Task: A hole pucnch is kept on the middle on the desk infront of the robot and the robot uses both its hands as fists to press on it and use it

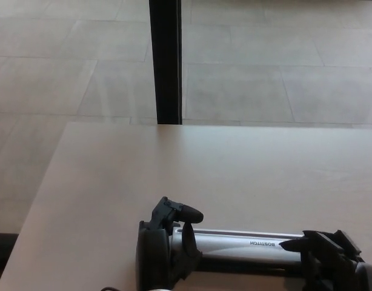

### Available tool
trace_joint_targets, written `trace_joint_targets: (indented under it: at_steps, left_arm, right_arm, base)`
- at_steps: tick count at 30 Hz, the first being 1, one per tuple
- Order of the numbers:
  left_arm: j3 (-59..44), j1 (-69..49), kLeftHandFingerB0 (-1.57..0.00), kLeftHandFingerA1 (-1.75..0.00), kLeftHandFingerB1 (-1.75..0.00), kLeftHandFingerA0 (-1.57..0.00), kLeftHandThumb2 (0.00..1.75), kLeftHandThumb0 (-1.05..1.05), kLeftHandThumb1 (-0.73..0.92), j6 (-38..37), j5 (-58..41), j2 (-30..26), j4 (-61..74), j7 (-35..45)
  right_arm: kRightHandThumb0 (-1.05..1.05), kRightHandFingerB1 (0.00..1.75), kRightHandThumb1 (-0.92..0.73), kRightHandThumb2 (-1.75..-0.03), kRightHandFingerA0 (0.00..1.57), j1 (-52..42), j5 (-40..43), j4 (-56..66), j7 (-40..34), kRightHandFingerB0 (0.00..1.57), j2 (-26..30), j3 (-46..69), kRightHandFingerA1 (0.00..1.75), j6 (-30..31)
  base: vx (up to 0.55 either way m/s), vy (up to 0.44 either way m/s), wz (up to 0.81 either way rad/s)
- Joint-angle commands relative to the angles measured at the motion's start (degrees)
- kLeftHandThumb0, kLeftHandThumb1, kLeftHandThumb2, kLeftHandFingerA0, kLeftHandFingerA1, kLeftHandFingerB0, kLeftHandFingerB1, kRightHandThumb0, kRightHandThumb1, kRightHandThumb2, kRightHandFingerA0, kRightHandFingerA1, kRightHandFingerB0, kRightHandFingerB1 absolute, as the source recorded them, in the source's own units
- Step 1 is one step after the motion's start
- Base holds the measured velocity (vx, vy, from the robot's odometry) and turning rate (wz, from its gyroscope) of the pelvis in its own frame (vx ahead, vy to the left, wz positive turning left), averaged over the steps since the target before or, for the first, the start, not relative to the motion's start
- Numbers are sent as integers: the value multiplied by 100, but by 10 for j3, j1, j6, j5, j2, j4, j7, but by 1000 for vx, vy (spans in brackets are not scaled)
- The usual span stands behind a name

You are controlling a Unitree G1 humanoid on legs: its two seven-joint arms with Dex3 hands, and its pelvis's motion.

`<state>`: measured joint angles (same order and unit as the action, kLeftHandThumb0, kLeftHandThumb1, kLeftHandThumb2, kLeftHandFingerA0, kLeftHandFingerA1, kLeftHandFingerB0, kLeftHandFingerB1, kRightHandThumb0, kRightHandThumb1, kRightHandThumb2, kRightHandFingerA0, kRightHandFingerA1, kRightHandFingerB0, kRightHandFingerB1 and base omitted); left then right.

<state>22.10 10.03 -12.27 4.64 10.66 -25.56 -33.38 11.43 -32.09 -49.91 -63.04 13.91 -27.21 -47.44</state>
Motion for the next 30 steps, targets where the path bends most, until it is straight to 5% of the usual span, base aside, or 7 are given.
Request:
trace_joint_targets:
  at_steps: [1, 13, 20, 23, 24, 25, 30]
  left_arm:
    - [-16, -8, -55, -175, -174, -87, 88, -36, 81, -28, 43, 60, -32, -67]
    - [-17, 4, -56, -175, -175, -88, 88, -37, 81, -27, 55, 60, -45, -81]
    - [-15, 8, -57, -175, -175, -87, 90, -37, 80, -31, 65, 55, -57, -95]
    - [-19, 7, -55, -175, -173, -85, 88, -36, 81, -39, 55, 53, -54, -83]
    - [-26, 7, -54, -175, -175, -86, 83, -37, 83, -43, 48, 50, -50, -79]
    - [-38, 7, -54, -175, -175, -85, 80, -37, 83, -44, 27, 47, -35, -60]
    - [-49, 14, -57, -175, -167, -89, 83, -33, 80, -11, 14, 32, 9, -34]
  right_arm:
    - [-40, 79, -92, -67, 81, -142, 17, -135, 252, 70, 9, -17, 95, 169]
    - [-47, 53, -89, -66, 60, -142, 107, -96, 384, 58, -14, 29, 70, 221]
    - [-44, 59, -92, -71, 66, -126, 33, -113, 318, 54, -3, 0, 80, 255]
    - [-30, 59, -67, -59, 96, -72, -151, -145, 150, 75, 23, -109, 94, 325]
    - [-31, 74, -73, -63, 78, -62, -87, -127, 228, 74, 14, -67, 127, 303]
    - [-14, 138, -69, -71, 79, -54, -68, -95, 181, 68, 13, -40, 175, 282]
    - [-8, 158, -70, -90, 84, -33, 26, 6, 219, 61, 16, 37, 175, 260]
  base:
    - [0, 0, 0]
    - [0, 0, 0]
    - [0, 0, 0]
    - [0, 0, 0]
    - [0, 0, 0]
    - [0, 0, 0]
    - [0, 0, 0]
